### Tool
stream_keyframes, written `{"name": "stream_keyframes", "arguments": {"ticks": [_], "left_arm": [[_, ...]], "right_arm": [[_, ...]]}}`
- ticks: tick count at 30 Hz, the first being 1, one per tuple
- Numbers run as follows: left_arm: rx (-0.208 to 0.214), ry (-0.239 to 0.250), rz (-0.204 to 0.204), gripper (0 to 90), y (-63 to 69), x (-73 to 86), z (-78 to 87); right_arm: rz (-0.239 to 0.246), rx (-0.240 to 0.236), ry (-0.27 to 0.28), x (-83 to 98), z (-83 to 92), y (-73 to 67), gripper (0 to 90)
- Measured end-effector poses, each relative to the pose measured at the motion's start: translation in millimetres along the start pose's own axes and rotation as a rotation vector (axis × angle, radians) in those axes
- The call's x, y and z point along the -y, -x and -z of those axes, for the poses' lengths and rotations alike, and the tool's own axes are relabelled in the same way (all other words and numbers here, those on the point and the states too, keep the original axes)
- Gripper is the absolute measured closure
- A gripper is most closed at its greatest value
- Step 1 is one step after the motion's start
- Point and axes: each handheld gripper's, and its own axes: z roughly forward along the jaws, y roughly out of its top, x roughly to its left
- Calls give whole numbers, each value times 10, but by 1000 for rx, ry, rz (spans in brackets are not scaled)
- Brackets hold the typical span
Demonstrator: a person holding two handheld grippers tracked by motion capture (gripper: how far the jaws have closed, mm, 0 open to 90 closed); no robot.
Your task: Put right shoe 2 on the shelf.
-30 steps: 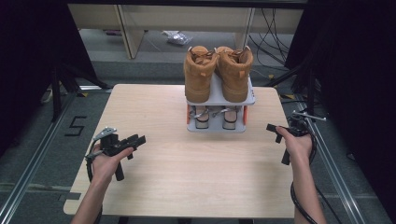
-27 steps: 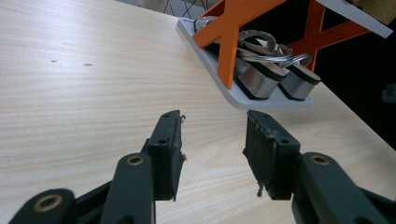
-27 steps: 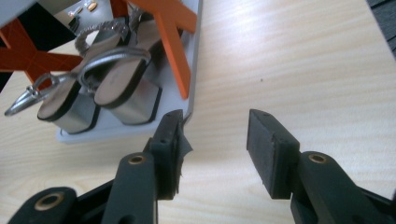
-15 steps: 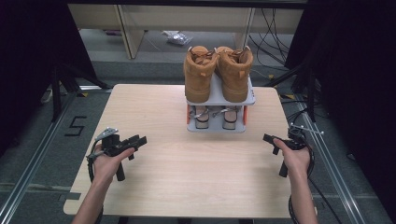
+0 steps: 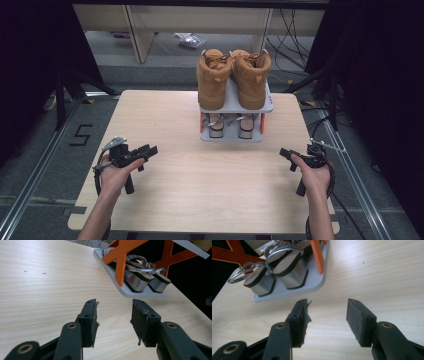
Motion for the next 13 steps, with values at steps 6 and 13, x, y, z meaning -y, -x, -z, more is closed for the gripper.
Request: {"name": "stream_keyframes", "arguments": {"ticks": [6, 13], "left_arm": [[-1, 12, 6, 543, -15, -37, 43], [1, 19, 18, 525, -17, -47, 52]], "right_arm": [[-20, -37, 9, 70, 57, -15, 510], [50, -25, 33, 70, 56, 23, 490]]}}
